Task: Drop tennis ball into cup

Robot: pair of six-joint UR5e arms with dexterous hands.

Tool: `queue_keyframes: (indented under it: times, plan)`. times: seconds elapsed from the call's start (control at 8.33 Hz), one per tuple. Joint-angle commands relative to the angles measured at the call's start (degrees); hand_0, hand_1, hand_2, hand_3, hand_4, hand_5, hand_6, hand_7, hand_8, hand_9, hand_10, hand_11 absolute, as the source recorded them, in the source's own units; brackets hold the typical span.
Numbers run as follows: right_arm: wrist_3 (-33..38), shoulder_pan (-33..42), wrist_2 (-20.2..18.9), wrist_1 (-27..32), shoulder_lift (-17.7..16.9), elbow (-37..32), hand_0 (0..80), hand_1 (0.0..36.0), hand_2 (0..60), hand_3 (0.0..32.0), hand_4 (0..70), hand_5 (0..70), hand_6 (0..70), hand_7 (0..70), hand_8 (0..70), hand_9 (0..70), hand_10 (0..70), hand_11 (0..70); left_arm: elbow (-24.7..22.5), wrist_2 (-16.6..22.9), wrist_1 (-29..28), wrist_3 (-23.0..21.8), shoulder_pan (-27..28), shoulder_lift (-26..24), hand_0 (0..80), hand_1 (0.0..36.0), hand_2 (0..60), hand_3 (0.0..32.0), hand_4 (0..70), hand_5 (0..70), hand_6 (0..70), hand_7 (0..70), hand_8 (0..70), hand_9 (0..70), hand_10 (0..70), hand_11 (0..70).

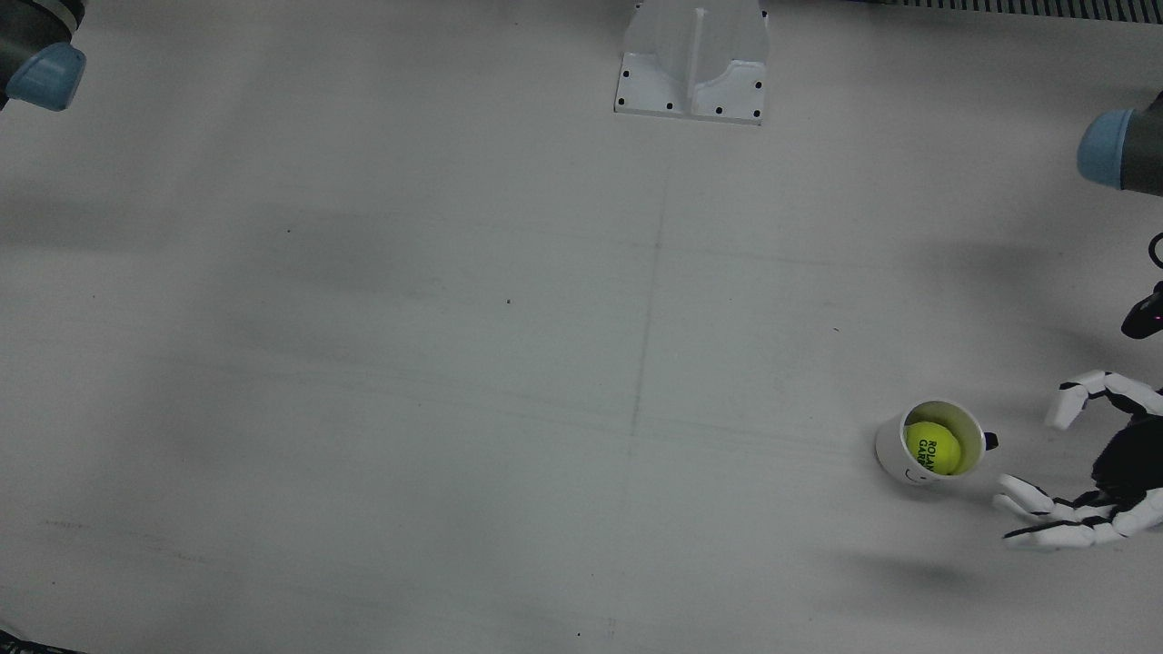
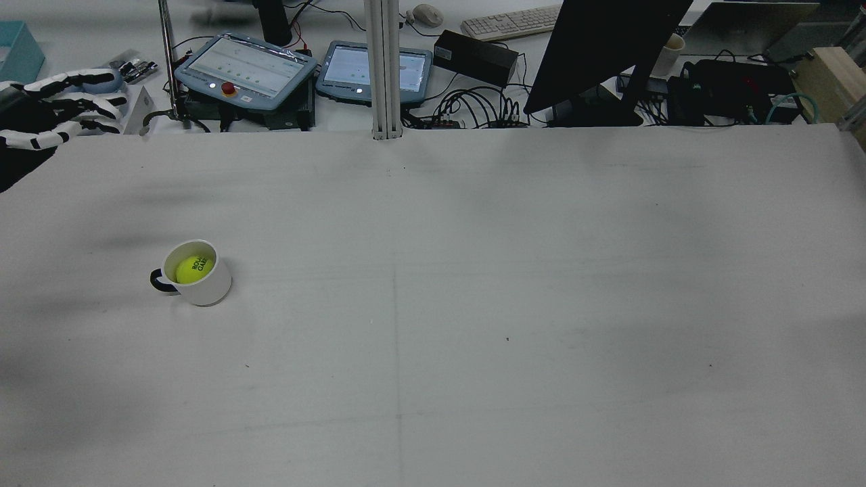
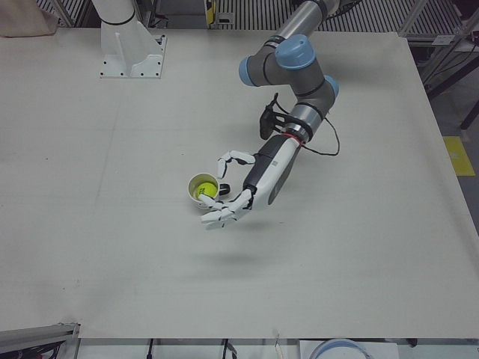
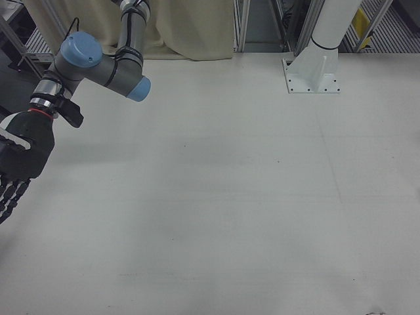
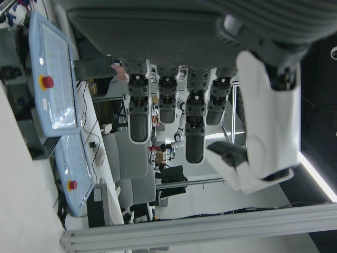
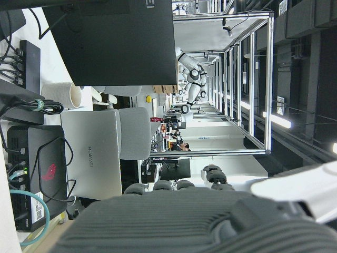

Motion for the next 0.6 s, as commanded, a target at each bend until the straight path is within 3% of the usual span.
queue_keyframes:
  times: [0.0,0.12,0.24,0.48]
  plan:
    - [0.0,0.0,0.0,0.0,0.0,0.0,0.0,0.0,0.0,0.0,0.0,0.0,0.0,0.0,0.0,0.0,0.0,0.0,1.6,2.3,0.4,0.5,-10.9,0.3,58.9,32.3,53.5,0.0,21.2,18.7,50.1,29.4,21.8,21.0,24.9,38.8]
    - [0.0,0.0,0.0,0.0,0.0,0.0,0.0,0.0,0.0,0.0,0.0,0.0,0.0,0.0,0.0,0.0,0.0,0.0,1.4,2.3,0.2,0.5,-10.9,0.6,59.4,33.0,52.9,0.0,21.9,17.7,44.1,31.6,20.5,21.4,25.3,39.3]
    - [0.0,0.0,0.0,0.0,0.0,0.0,0.0,0.0,0.0,0.0,0.0,0.0,0.0,0.0,0.0,0.0,0.0,0.0,1.0,2.3,0.0,0.5,-10.9,1.3,59.9,33.0,54.0,0.0,22.5,19.3,52.7,30.7,22.3,21.3,25.3,39.4]
    - [0.0,0.0,0.0,0.0,0.0,0.0,0.0,0.0,0.0,0.0,0.0,0.0,0.0,0.0,0.0,0.0,0.0,0.0,0.7,2.4,0.0,0.5,-10.8,1.4,60.3,33.5,53.0,0.0,22.5,18.3,46.4,32.0,21.1,21.5,25.4,39.6]
